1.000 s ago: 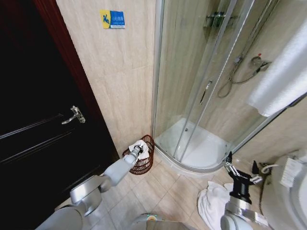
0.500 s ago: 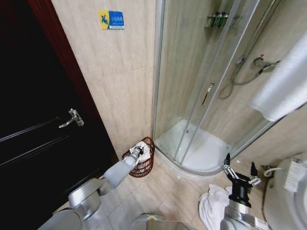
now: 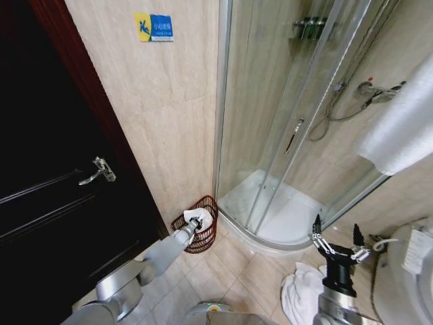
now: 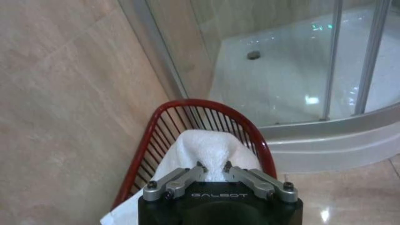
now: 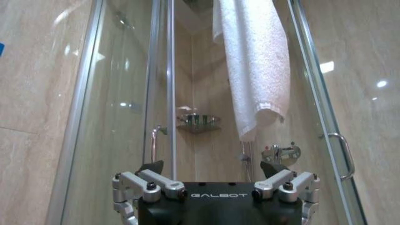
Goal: Discard the used towel into the hamper.
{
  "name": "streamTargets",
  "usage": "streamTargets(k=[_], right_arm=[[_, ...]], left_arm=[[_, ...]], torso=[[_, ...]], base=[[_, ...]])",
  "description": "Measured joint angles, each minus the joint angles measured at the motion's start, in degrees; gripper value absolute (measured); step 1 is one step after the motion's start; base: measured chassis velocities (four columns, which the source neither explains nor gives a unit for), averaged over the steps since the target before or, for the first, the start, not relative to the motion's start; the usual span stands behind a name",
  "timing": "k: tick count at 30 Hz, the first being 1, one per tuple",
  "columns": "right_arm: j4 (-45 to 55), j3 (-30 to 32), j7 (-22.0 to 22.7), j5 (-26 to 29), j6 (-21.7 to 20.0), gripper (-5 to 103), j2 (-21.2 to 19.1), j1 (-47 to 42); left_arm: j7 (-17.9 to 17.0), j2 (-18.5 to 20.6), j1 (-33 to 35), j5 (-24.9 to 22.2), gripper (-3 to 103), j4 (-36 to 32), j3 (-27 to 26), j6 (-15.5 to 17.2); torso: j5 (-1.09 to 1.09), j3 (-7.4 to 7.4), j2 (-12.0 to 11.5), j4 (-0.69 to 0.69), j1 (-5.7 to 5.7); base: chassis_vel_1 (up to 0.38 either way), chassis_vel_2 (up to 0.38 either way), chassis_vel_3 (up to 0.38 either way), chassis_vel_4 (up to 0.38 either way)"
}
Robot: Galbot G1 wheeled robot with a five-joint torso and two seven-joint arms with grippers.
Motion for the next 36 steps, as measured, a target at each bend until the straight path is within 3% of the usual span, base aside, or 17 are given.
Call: streamTargets(k=[8, 14, 18, 19, 22, 24, 27, 29, 30, 33, 36], right_arm=[[-0.3, 0.2, -0.5, -0.2, 0.4, 100, 0.0, 0.5], [-0.7, 0.3, -0.5, -0.1, 0.6, 100, 0.0, 0.8], [-0.8, 0.2, -0.5, 0.2, 1.0, 100, 0.0, 0.7], [-0.8, 0.2, -0.5, 0.2, 1.0, 100, 0.0, 0.7], [-0.9, -0.1, -0.5, 0.2, 1.2, 100, 0.0, 0.5], [-0.9, -0.1, -0.5, 0.2, 1.2, 100, 0.0, 0.4], [-0.8, -0.1, -0.5, 0.2, 1.3, 100, 0.0, 0.3], [-0.7, 0.1, -0.5, 0.4, 1.4, 100, 0.0, 0.1], [-0.7, 0.1, -0.5, 0.4, 1.4, 100, 0.0, 0.1], [-0.7, 0.4, -0.5, 0.7, 1.5, 100, 0.0, 0.0], [-0.8, 0.3, -0.5, 0.7, 1.5, 100, 0.0, -0.1]], left_arm=[[0.1, -0.9, -1.2, -2.7, 2, 0.8, 1.6, 1.4], [-0.5, -1.6, -2.1, -2.3, 20, 1.1, 1.9, 1.3], [-5.7, -3.6, -3.0, -0.1, 36, 3.6, 0.7, -2.5], [-5.7, -3.6, -3.0, -0.1, 36, 3.6, 0.7, -2.5], [-9.6, -4.5, -3.5, 0.9, 53, 4.0, 0.0, -2.4], [-10.5, -4.6, -3.6, 1.6, 58, 4.1, -0.2, -1.7], [-10.0, -3.5, -3.1, 4.9, 69, 3.1, 0.0, 0.9], [-8.3, -2.6, -2.4, 8.6, 80, 3.1, -0.4, 0.6], [-8.3, -2.6, -2.4, 8.6, 80, 3.1, -0.4, 0.6], [-8.3, -2.6, -1.2, 8.8, 95, 2.8, -1.4, 0.2], [-8.2, -2.5, -0.9, 8.6, 98, 2.1, -1.8, -0.1]], torso=[[0.01, 0.01, 0.0, 0.00, 0.03], [0.00, 0.01, 0.0, 0.00, 0.03], [0.01, 0.01, 0.0, 0.01, 0.03], [0.01, 0.01, 0.0, 0.01, 0.03], [0.01, 0.01, 0.0, -0.01, 0.03], [0.01, 0.01, 0.0, 0.00, 0.03], [0.00, 0.01, 0.0, -0.01, 0.03], [0.02, 0.01, 0.0, 0.03, 0.03], [0.02, 0.01, 0.0, 0.03, 0.03], [-0.01, 0.01, 0.0, 0.02, 0.03], [0.00, 0.01, 0.0, 0.00, 0.02]], base=[[0.000, 0.000, 0.000, 0.000], [0.000, 0.000, 0.000, 0.000], [0.000, 0.000, 0.000, 0.000], [0.000, 0.000, 0.000, 0.000], [0.000, 0.000, 0.000, 0.000], [0.000, 0.000, 0.000, 0.000], [0.000, 0.000, 0.000, 0.000], [0.000, 0.000, 0.000, 0.000], [0.000, 0.000, 0.000, 0.000], [0.000, 0.000, 0.000, 0.000], [0.000, 0.000, 0.000, 0.000]])
